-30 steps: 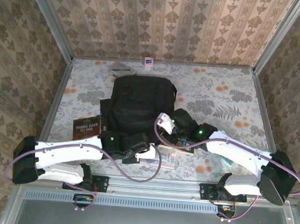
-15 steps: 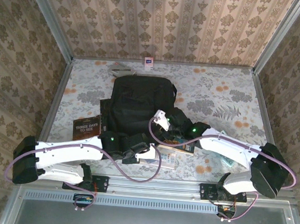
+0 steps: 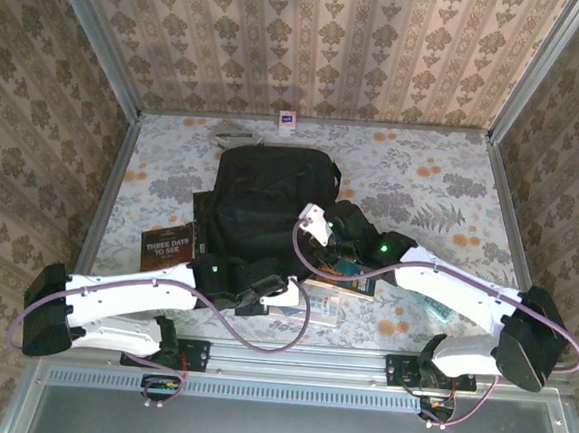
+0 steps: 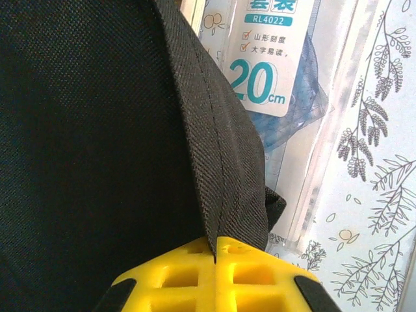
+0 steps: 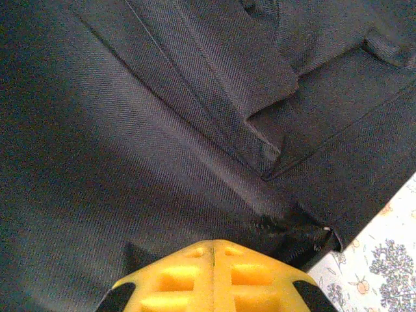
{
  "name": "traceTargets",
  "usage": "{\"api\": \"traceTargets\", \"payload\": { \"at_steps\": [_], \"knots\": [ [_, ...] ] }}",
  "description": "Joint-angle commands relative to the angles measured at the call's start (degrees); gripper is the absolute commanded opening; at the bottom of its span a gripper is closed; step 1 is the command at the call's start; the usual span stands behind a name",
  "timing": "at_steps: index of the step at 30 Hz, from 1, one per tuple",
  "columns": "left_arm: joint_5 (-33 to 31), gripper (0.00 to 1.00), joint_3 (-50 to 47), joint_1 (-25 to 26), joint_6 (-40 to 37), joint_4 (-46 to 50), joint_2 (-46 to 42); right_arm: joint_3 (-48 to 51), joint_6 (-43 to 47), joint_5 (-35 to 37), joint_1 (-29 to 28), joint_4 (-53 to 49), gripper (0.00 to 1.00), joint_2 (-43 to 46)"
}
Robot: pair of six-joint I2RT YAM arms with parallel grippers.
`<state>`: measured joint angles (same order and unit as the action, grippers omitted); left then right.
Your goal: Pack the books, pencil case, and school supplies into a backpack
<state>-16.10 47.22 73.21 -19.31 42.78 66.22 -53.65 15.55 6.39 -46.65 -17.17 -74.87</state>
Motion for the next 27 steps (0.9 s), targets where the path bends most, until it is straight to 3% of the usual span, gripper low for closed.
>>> {"api": "traceTargets", "payload": {
  "at_steps": [1, 13, 20, 27],
  "knots": [
    [-2.5, 0.0, -0.3, 0.1, 0.8, -1.6, -0.9, 0.3, -2.0, -5.2, -0.2, -3.7, 0.0, 2.0],
    [-3.9, 0.0, -0.5, -0.4, 1.7, -2.4, -1.6, 0.3, -7.7, -13.7, -0.2, -5.3, 0.0, 0.6],
    [-4.8, 0.0, -0.6, -0.9, 1.6, -3.7, -1.8, 0.4, -12.0, -22.1, -0.8, -5.6, 0.0, -1.7],
    [-5.0, 0.0, -0.8, -1.8, 1.7, -4.5, -2.1, 7.6, -22.2, -31.9, -0.8, 5.7, 0.0, 2.5]
  ]
}}
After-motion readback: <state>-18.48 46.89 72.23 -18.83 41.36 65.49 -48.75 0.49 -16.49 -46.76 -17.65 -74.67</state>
